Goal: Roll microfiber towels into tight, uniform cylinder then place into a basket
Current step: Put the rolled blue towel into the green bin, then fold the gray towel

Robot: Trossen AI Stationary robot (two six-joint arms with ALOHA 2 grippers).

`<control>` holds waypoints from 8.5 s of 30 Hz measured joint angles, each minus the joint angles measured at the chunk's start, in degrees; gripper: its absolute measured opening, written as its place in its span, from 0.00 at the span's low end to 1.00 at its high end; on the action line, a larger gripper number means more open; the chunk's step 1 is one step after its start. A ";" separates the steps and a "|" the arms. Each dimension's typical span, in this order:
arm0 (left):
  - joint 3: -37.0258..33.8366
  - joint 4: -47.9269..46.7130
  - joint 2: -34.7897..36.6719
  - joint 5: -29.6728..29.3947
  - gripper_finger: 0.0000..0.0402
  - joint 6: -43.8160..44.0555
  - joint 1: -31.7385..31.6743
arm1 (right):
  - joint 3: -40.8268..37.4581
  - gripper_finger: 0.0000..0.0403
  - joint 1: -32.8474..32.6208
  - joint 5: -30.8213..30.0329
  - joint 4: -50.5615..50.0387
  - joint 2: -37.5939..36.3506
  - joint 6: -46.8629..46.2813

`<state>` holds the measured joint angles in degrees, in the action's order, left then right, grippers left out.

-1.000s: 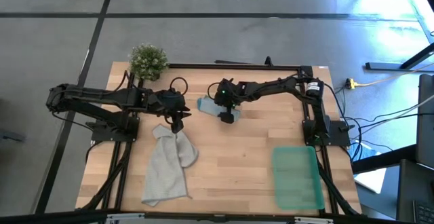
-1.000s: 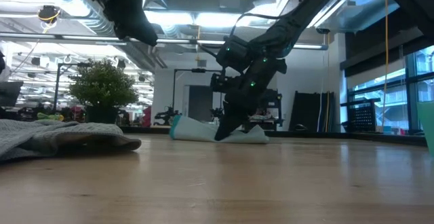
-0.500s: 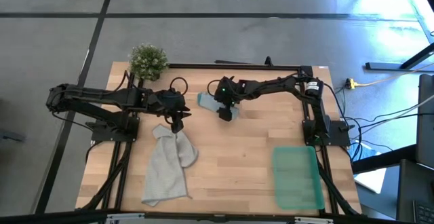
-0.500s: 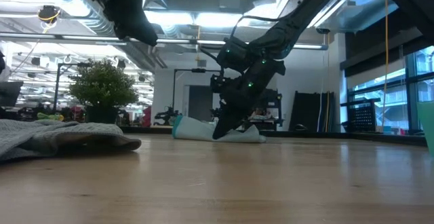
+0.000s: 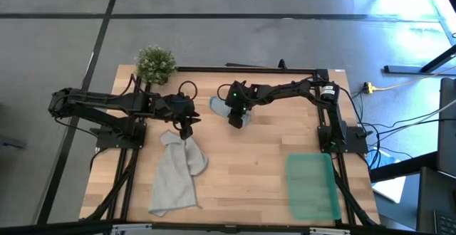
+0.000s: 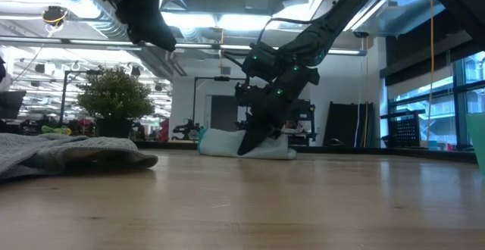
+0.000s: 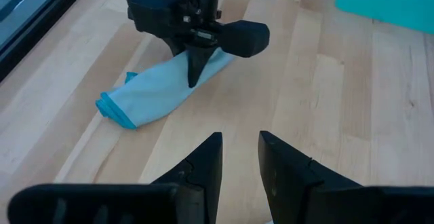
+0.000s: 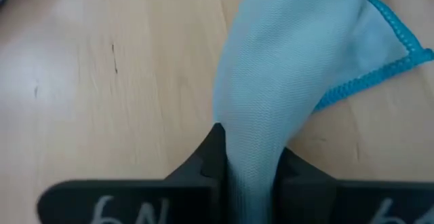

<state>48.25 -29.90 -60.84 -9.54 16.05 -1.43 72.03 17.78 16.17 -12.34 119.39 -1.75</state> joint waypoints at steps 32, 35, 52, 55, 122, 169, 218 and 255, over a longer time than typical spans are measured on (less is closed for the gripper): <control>0.02 0.14 0.00 -0.02 0.22 0.00 0.00 | -0.11 0.09 -12.08 -24.12 -36.56 -35.36 -23.84; 0.00 0.90 0.00 -0.02 0.22 -0.02 -0.02 | -0.11 0.09 -17.06 -28.50 -44.86 -39.78 -34.04; 0.02 1.12 0.00 -0.02 0.22 -0.23 -0.04 | -0.09 0.09 -57.69 -32.21 -70.06 -44.73 -105.22; 0.02 2.41 0.00 0.10 0.22 -2.41 -0.04 | -0.09 0.09 -63.03 -27.07 -71.28 -42.09 -113.96; 0.02 14.13 0.00 1.73 0.22 -8.70 -0.02 | -25.59 0.53 -75.31 -0.40 -34.03 -32.58 -120.58; 0.02 14.12 0.02 1.73 0.22 -8.72 -0.02 | -25.55 0.54 -71.61 -29.49 -43.93 -33.64 -120.74; -0.03 -18.02 0.09 6.17 0.22 41.73 12.20 | -13.77 0.54 -64.43 -47.76 -62.16 -57.91 -105.25; -14.76 18.84 -24.96 4.55 0.22 54.73 12.02 | -13.77 0.54 -63.25 -54.72 -62.58 -62.47 -98.21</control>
<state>33.49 -11.06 -85.80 -4.99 70.79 10.59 58.26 -45.47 -38.54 -74.91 56.93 -99.96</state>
